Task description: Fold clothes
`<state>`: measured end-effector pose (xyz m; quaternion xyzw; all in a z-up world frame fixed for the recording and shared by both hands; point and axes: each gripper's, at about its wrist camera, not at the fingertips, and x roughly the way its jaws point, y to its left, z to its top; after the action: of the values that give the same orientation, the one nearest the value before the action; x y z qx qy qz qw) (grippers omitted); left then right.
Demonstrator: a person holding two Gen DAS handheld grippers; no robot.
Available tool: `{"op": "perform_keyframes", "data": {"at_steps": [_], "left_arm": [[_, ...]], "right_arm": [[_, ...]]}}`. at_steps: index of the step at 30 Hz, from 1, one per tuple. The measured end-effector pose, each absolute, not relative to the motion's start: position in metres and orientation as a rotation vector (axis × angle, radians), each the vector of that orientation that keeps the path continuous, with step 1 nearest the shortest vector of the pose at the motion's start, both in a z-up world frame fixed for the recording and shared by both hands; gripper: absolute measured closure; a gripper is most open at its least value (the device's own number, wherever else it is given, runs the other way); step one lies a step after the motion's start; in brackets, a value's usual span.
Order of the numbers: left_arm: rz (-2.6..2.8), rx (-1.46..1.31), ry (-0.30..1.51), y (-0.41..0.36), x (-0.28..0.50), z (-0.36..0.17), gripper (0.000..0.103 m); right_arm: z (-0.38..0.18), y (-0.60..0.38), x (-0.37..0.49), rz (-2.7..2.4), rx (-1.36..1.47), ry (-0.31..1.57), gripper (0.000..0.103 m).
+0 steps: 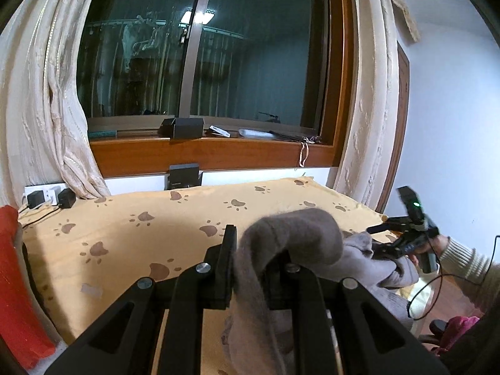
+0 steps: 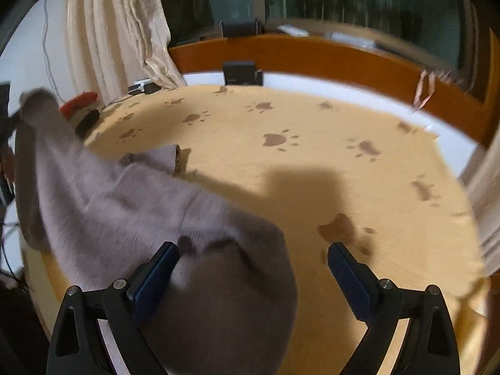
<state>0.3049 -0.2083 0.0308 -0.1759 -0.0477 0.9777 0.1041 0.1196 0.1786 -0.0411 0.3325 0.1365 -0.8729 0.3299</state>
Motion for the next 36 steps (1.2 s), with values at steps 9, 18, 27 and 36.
{"op": "perform_keyframes", "data": {"at_steps": [9, 18, 27, 36], "left_arm": [[2.899, -0.483, -0.151, -0.215, 0.31, 0.039, 0.087], [2.918, -0.403, -0.135, -0.214, 0.319, 0.053, 0.087], [2.963, -0.166, -0.076, -0.205, 0.347, 0.102, 0.087], [2.978, 0.179, 0.07, -0.186, 0.397, 0.176, 0.086]], "right_arm": [[-0.048, 0.162, 0.089, -2.168, 0.952, 0.223, 0.09], [-0.001, 0.17, 0.115, -2.325, 0.742, 0.078, 0.099], [0.097, 0.192, 0.186, -2.646, 0.232, 0.069, 0.099], [0.183, 0.203, 0.253, -2.746, -0.193, 0.009, 0.099]]}}
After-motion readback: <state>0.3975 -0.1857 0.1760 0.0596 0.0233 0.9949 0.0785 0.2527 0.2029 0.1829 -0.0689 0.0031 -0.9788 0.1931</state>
